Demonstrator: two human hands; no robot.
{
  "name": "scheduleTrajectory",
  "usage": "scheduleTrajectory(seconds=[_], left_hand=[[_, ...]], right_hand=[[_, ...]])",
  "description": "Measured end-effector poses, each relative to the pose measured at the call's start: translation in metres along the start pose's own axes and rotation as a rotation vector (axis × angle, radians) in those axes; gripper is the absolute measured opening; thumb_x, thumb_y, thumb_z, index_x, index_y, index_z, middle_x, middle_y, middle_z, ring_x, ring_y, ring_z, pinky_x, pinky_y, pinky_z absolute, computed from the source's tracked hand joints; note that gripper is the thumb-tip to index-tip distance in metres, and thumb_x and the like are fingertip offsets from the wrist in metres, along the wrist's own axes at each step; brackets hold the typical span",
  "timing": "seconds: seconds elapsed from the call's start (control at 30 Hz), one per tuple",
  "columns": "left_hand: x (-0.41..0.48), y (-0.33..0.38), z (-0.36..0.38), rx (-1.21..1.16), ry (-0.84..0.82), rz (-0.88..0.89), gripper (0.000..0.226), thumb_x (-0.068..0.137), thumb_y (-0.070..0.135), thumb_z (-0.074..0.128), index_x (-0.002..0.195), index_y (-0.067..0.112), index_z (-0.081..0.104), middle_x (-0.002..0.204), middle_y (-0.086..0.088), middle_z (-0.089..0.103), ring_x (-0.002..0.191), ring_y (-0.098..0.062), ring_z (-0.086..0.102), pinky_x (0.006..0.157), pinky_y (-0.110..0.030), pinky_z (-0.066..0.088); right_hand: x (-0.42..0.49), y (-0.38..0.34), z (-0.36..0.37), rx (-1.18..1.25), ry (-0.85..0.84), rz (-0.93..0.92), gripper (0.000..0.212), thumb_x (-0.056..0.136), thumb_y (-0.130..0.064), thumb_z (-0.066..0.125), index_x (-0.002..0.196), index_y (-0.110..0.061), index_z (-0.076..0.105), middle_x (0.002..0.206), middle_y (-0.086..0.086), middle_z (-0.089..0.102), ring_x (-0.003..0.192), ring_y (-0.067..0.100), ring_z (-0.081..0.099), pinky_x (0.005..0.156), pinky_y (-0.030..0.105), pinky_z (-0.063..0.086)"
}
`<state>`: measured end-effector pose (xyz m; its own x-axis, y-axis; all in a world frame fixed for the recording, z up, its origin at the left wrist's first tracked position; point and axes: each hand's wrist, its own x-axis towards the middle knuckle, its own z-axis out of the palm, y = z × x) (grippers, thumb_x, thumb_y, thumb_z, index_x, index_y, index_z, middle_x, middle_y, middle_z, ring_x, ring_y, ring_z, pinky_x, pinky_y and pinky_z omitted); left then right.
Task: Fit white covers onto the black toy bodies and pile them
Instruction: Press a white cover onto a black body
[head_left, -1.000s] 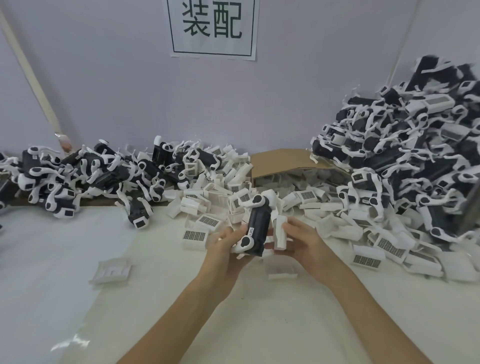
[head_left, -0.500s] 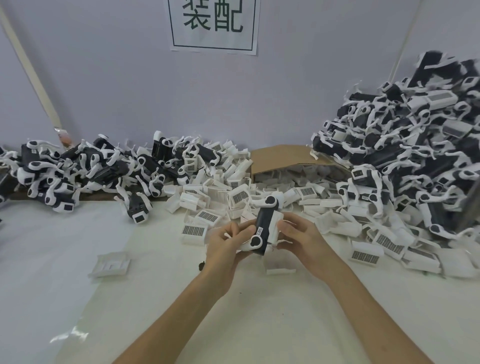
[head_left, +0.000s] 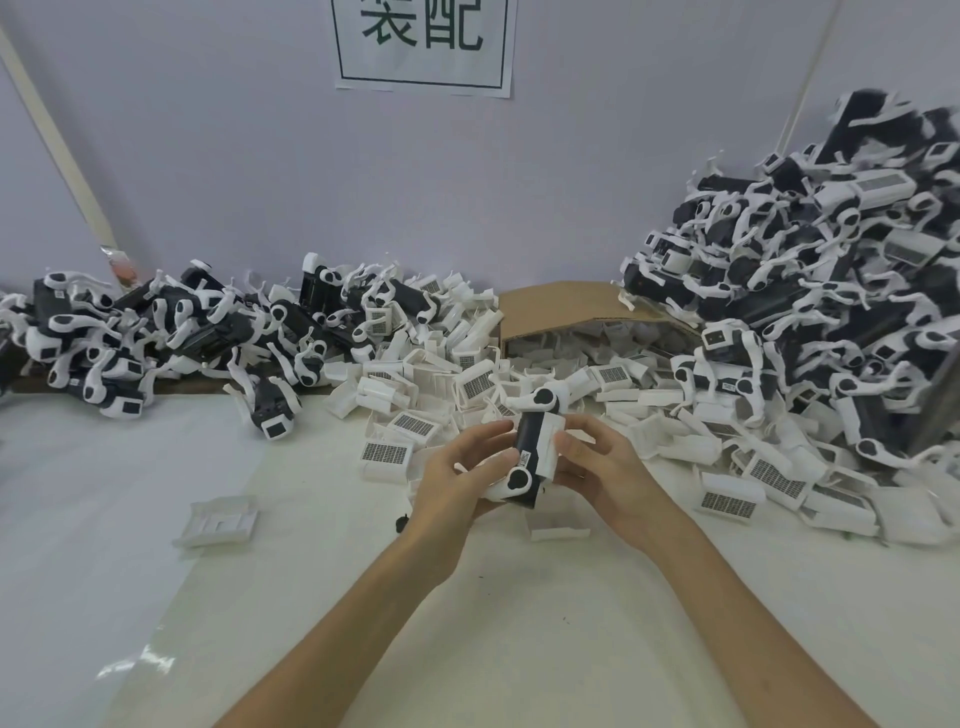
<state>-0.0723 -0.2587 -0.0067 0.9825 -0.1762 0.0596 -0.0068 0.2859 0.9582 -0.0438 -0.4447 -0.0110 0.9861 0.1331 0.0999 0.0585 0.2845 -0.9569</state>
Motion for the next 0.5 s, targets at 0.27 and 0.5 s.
scheduleTrajectory(seconds=[0.27,0.5], left_hand=[[0.001,-0.0006,-0.0015,-0.105,-0.069,-0.064,0.029,0.097,0.014,0.062,0.125,0.021,0.069,0.121,-0.007,0.072,0.111,-0.024,0.069,0.091,-0.04,0.058],[-0.0018,0.005,-0.0038,0.088,-0.264,-0.089,0.038,0.1,0.045,0.054,0.13,0.027,0.068,0.129,-0.002,0.069,0.123,-0.022,0.063,0.108,-0.042,0.045]], right_hand=[[-0.0021,-0.0025,-0.0005,-0.026,-0.054,-0.001,0.041,0.078,-0.019,0.071,0.116,-0.007,0.063,0.098,0.012,0.072,0.086,0.023,0.069,0.075,0.03,0.057],[-0.006,-0.0093,0.0,-0.029,-0.127,0.104,0.049,0.095,-0.043,0.052,0.123,-0.007,0.069,0.12,0.015,0.069,0.109,0.026,0.066,0.086,0.033,0.057]])
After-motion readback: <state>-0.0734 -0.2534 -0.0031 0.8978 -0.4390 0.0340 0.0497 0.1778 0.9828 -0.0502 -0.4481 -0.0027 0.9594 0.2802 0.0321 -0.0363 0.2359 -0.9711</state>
